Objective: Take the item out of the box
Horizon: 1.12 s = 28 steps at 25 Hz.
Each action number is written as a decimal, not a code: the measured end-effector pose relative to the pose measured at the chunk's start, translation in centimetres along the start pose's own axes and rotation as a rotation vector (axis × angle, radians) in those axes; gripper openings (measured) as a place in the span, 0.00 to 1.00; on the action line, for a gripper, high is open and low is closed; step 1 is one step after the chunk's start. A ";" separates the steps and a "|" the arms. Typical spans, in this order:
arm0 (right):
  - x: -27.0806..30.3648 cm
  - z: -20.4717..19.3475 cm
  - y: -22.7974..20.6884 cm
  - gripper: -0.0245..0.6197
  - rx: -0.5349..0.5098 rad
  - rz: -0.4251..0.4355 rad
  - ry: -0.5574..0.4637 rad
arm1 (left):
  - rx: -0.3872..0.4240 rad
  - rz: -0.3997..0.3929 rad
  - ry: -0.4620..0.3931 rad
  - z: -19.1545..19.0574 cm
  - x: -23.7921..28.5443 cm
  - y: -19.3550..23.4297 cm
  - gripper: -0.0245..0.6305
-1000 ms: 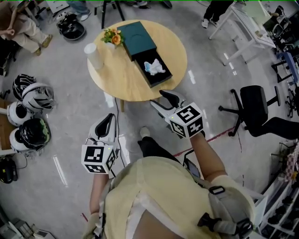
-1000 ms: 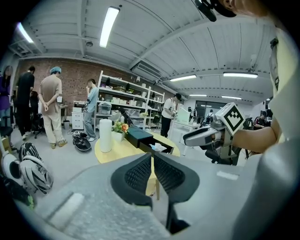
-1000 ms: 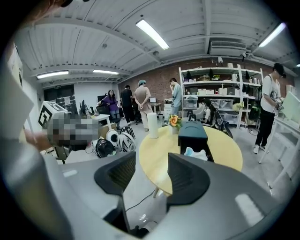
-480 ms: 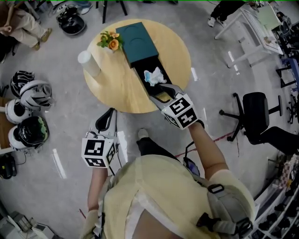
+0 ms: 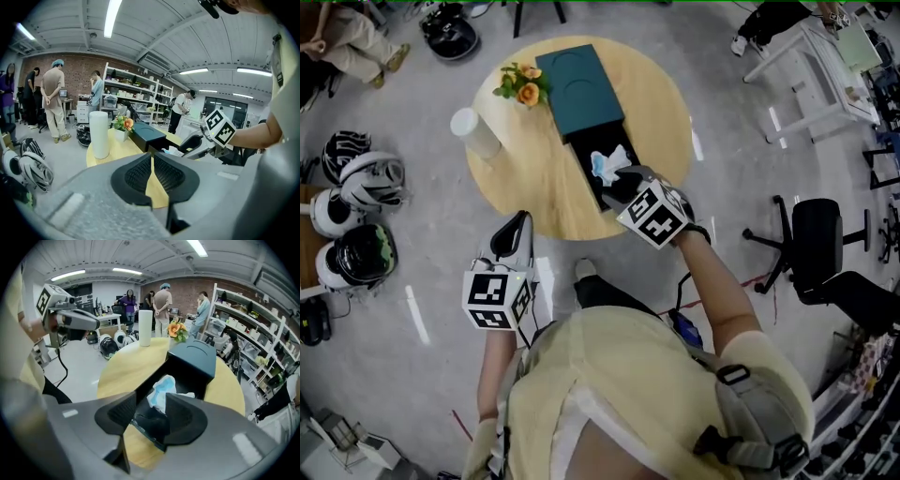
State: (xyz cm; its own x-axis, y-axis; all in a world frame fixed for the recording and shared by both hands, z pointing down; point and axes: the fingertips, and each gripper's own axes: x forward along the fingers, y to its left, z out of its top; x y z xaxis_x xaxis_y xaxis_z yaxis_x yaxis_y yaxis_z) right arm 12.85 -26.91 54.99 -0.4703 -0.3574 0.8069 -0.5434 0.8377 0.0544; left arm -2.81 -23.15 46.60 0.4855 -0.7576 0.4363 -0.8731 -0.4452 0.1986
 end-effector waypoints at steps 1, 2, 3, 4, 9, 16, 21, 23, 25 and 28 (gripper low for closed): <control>0.4 -0.1 0.0 0.35 -0.023 0.012 0.020 | -0.005 0.007 -0.002 0.1 0.2 0.2 0.07; 0.9 -0.2 0.0 0.35 -0.042 0.025 0.039 | -0.009 0.013 -0.003 0.1 0.3 0.4 0.07; 1.3 -0.4 0.0 0.35 -0.058 0.038 0.056 | -0.012 0.019 -0.003 0.1 0.3 0.5 0.07; 1.7 -0.5 0.0 0.35 -0.071 0.050 0.073 | -0.015 0.024 -0.003 0.1 0.4 0.7 0.07; 3.0 -0.6 -0.4 0.35 -0.142 0.064 0.132 | -0.028 0.044 -0.005 0.1 0.3 1.2 0.07; 4.6 -1.3 -1.2 0.35 -0.220 0.080 0.208 | -0.042 0.065 -0.008 -0.2 0.3 1.4 0.07; 5.5 -2.0 -1.5 0.35 -0.240 0.097 0.247 | -0.049 0.079 -0.009 -0.3 0.1 1.5 0.07; 5.7 -2.2 -1.4 0.35 -0.254 0.102 0.262 | -0.052 0.086 -0.011 -0.4 0.0 1.6 0.07; 6.1 -2.3 -1.5 0.35 -0.272 0.098 0.272 | -0.056 0.093 -0.013 -0.5 -0.2 1.7 0.07; 6.5 -2.4 -1.8 0.33 -0.301 0.079 0.281 | -0.059 0.099 -0.015 -0.6 -0.5 1.8 0.07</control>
State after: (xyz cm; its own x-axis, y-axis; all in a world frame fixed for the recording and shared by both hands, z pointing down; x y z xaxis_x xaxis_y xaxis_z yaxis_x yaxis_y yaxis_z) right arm 12.44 -29.77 61.52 -0.2713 -0.1958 0.9424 -0.2668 0.9560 0.1218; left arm -4.63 -23.28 47.29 0.3967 -0.8039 0.4432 -0.9178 -0.3389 0.2069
